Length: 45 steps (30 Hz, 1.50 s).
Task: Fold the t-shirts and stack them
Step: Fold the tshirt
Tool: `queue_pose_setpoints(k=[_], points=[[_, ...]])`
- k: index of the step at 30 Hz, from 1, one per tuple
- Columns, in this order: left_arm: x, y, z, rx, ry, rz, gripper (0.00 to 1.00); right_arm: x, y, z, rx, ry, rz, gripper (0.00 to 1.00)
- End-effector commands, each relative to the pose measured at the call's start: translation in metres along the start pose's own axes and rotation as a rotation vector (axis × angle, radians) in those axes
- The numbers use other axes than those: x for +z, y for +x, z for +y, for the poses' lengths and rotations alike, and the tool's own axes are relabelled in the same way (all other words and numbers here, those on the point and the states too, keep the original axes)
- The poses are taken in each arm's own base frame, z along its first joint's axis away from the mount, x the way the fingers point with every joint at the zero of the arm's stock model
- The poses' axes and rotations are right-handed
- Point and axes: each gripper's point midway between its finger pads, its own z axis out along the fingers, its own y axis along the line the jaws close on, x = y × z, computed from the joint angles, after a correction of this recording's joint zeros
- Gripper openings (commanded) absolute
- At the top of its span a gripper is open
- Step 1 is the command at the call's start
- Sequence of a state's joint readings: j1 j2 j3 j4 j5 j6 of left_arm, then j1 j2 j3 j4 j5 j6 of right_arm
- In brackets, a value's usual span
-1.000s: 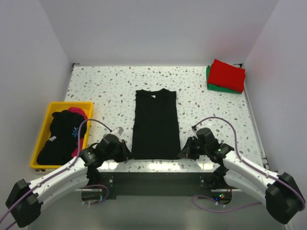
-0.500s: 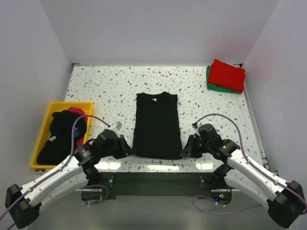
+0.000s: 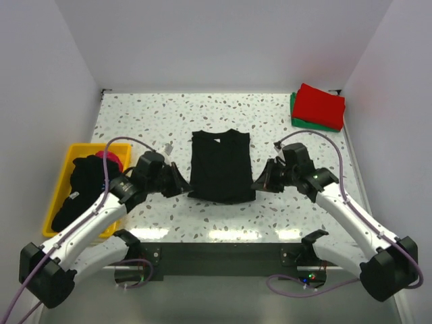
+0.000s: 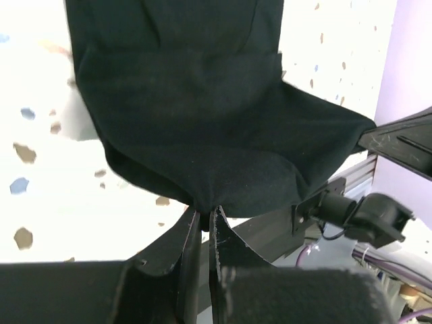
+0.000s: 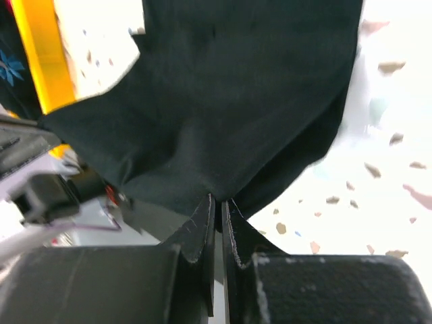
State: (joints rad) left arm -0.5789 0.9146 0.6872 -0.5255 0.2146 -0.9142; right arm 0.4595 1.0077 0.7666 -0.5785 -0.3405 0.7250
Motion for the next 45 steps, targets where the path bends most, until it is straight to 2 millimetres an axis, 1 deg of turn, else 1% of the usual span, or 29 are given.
queue_pose_setpoints(k=[1,3,5,6,7,8,9,11,12,14,15,17,19,20,21,22,23,25,29,31,34,35,37,38,40,41,43,44,45], points=[[-0.001,-0.035,-0.04,0.069,0.126,-0.023,0.0,0.003,-0.04,0.023,-0.027,-0.073,-0.04,0.0],[0.013,-0.048,-0.045,0.076,0.127,-0.016,0.0,0.004,-0.069,0.033,-0.025,-0.098,-0.089,0.0],[0.017,-0.077,-0.059,0.074,0.158,-0.06,0.0,0.019,-0.093,0.028,0.007,-0.075,-0.091,0.0],[0.027,-0.09,-0.062,0.074,0.154,-0.06,0.0,0.02,-0.117,0.039,-0.004,-0.089,-0.137,0.0],[0.033,-0.104,-0.056,0.05,0.136,-0.077,0.0,0.025,-0.128,0.041,0.004,-0.094,-0.137,0.0],[0.039,-0.117,-0.057,0.041,0.152,-0.091,0.0,0.048,-0.137,0.027,0.043,-0.065,-0.095,0.0],[0.053,-0.124,-0.058,0.016,0.176,-0.053,0.0,0.047,-0.16,0.039,0.029,-0.091,-0.128,0.0],[0.066,-0.155,-0.052,-0.014,0.18,-0.102,0.0,0.064,-0.181,0.034,0.057,-0.091,-0.122,0.0],[0.081,-0.169,-0.044,-0.044,0.173,-0.092,0.0,0.081,-0.199,0.034,0.063,-0.102,-0.117,0.0],[0.095,-0.19,-0.039,-0.067,0.18,-0.105,0.0,0.094,-0.221,0.029,0.069,-0.097,-0.133,0.0],[0.11,-0.204,-0.028,-0.093,0.168,-0.107,0.0,0.114,-0.239,0.022,0.079,-0.088,-0.126,0.0],[0.126,-0.221,-0.017,-0.115,0.168,-0.117,0.0,0.133,-0.259,0.011,0.091,-0.084,-0.129,0.0],[0.148,-0.24,0.007,-0.148,0.141,-0.121,0.0,0.164,-0.28,0.0,0.113,-0.096,-0.13,0.0],[0.155,-0.248,0.014,-0.154,0.148,-0.128,0.0,0.167,-0.302,0.007,0.099,-0.137,-0.169,0.0],[0.166,-0.255,0.031,-0.194,0.134,-0.127,0.0,0.175,-0.308,0.008,0.115,-0.154,-0.165,0.0],[0.172,-0.26,0.034,-0.201,0.153,-0.138,0.0,0.202,-0.304,-0.012,0.147,-0.139,-0.133,0.0],[0.175,-0.267,0.032,-0.192,0.196,-0.154,0.0,0.204,-0.319,-0.004,0.133,-0.165,-0.16,0.0],[0.194,-0.267,0.046,-0.221,0.175,-0.131,0.0,0.233,-0.315,-0.022,0.179,-0.158,-0.132,0.0],[0.219,-0.251,0.077,-0.276,0.103,-0.095,0.0,0.256,-0.298,-0.039,0.239,-0.151,-0.09,0.0],[0.222,-0.242,0.084,-0.296,0.085,-0.085,0.0,0.256,-0.29,-0.048,0.256,-0.131,-0.097,0.0],[0.221,-0.222,0.094,-0.312,0.05,-0.077,0.0,0.25,-0.267,-0.059,0.264,-0.103,-0.086,0.0],[0.218,-0.219,0.093,-0.31,0.038,-0.087,0.0,0.252,-0.247,-0.072,0.284,-0.073,-0.061,0.0],[0.217,-0.193,0.1,-0.33,0.006,-0.054,0.0,0.239,-0.241,-0.071,0.281,-0.065,-0.074,0.0],[0.211,-0.179,0.103,-0.345,-0.008,-0.055,0.0,0.239,-0.219,-0.083,0.304,-0.037,-0.043,0.0],[0.207,-0.159,0.1,-0.346,-0.016,-0.044,0.0,0.224,-0.209,-0.082,0.298,-0.024,-0.057,0.0],[0.2,-0.143,0.099,-0.346,-0.029,-0.037,0.0,0.223,-0.184,-0.095,0.324,0.002,-0.024,0.0],[0.192,-0.124,0.097,-0.334,-0.041,-0.026,0.0,0.206,-0.175,-0.094,0.318,0.017,-0.041,0.0],[0.183,-0.107,0.095,-0.323,-0.05,-0.013,0.0,0.203,-0.147,-0.107,0.34,0.05,-0.003,0.0],[0.177,-0.099,0.094,-0.316,-0.051,-0.012,0.0,0.196,-0.137,-0.109,0.349,0.06,0.003,0.0]])
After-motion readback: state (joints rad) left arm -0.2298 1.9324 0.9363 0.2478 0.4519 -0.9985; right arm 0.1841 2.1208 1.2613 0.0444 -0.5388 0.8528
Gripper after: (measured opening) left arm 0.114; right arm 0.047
